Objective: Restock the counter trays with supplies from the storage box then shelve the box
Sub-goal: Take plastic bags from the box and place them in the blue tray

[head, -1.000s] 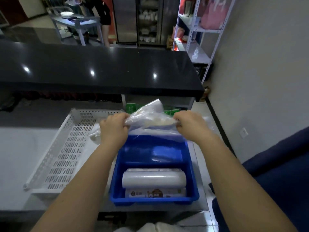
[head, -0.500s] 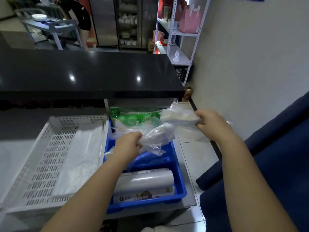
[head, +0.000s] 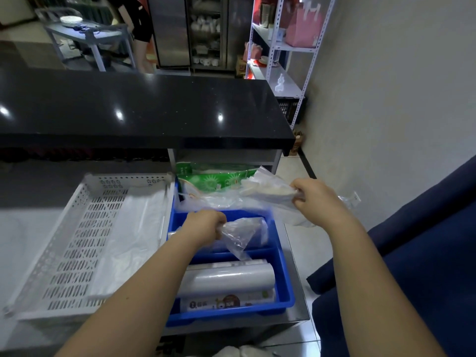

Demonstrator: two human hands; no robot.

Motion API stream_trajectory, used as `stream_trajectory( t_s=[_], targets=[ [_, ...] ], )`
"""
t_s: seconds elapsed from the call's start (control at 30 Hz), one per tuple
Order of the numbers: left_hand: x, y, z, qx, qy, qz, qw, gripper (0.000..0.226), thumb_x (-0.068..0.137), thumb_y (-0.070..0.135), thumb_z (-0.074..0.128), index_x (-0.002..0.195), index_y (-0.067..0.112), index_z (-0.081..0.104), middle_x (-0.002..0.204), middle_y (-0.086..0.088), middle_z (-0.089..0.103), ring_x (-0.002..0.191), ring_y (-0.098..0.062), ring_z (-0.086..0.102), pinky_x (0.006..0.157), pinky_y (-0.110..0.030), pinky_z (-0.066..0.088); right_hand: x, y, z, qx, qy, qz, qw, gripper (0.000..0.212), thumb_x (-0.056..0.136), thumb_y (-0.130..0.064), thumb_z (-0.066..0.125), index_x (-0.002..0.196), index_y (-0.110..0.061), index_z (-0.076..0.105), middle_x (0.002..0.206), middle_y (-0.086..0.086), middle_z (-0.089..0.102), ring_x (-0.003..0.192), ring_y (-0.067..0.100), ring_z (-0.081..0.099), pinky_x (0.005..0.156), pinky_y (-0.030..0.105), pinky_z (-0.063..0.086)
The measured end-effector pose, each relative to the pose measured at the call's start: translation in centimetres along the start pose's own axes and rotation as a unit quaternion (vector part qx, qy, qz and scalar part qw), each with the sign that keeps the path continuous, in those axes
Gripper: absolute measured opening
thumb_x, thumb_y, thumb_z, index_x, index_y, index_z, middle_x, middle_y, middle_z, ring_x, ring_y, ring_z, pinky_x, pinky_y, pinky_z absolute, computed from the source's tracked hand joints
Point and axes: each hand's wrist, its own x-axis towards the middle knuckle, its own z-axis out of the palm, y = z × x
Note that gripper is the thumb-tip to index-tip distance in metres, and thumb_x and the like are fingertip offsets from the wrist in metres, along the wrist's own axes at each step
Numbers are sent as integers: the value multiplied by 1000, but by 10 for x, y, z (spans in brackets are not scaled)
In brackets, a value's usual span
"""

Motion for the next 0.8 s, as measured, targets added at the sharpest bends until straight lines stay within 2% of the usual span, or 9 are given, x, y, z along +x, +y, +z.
stream_trajectory(
  t_s=[0.07, 0.17, 0.27, 0.4, 0.5, 0.63, 0.8],
  targets=[
    [3, -4, 9, 29, 16, -3, 999, 19, 82, 22, 65, 98, 31, 61, 102, 3, 61, 100, -22, 56, 87, -38, 42, 2, 1, 6, 2, -1, 4, 1000, 10, 87, -20, 59, 90, -29, 56, 81, -9, 51, 72, 8, 48, 58, 25, 40],
    [1, -15, 20, 57, 67, 1, 996, 50, 80, 34, 69, 126, 36, 51, 125, 6, 50, 120, -22, 41, 98, -41, 32, 5, 1, 16, 9, -14, 4, 1000, 11, 87, -21, 61, 91, -31, 56, 84, -8, 55, 73, 7, 50, 62, 25, 46],
    [-1, -22, 26, 81, 107, -2, 991, 40, 79, 42, 70, 116, 35, 57, 123, 6, 52, 115, -20, 42, 95, -38, 34, 8, -1, 25, 13, -25, 12, 1000, 11, 88, -23, 61, 92, -32, 56, 85, -9, 55, 75, 9, 53, 70, 32, 54],
    [-1, -25, 30, 59, 29, -66, 996, 47, 81, 25, 67, 125, 31, 54, 130, 1, 55, 118, -25, 48, 94, -43, 38, 12, -5, 32, 16, -40, 8, 999, 11, 88, -22, 62, 92, -30, 57, 85, -8, 56, 76, 11, 54, 73, 35, 56],
    [2, -22, 31, 62, 28, -78, 995, 34, 82, 17, 62, 114, 27, 58, 120, -2, 60, 112, -27, 49, 91, -42, 37, 12, -6, 36, 21, -51, 10, 998, 14, 87, -21, 64, 94, -31, 57, 88, -6, 58, 78, 11, 55, 74, 33, 56],
    [9, -16, 29, 95, 43, -49, 993, 14, 87, 20, 58, 100, 26, 61, 108, -2, 63, 105, -25, 50, 87, -38, 34, 12, -4, 36, 20, -50, 17, 998, 14, 88, -21, 64, 97, -30, 57, 90, -6, 58, 78, 11, 56, 73, 30, 56],
    [20, -9, 27, 73, 108, 2, 991, 22, 89, 17, 55, 109, 25, 62, 115, 1, 60, 106, -22, 49, 92, -37, 37, 15, 0, 32, 16, -23, 13, 1000, 13, 89, -22, 63, 96, -30, 57, 89, -6, 56, 73, 9, 54, 63, 21, 46]
  ],
)
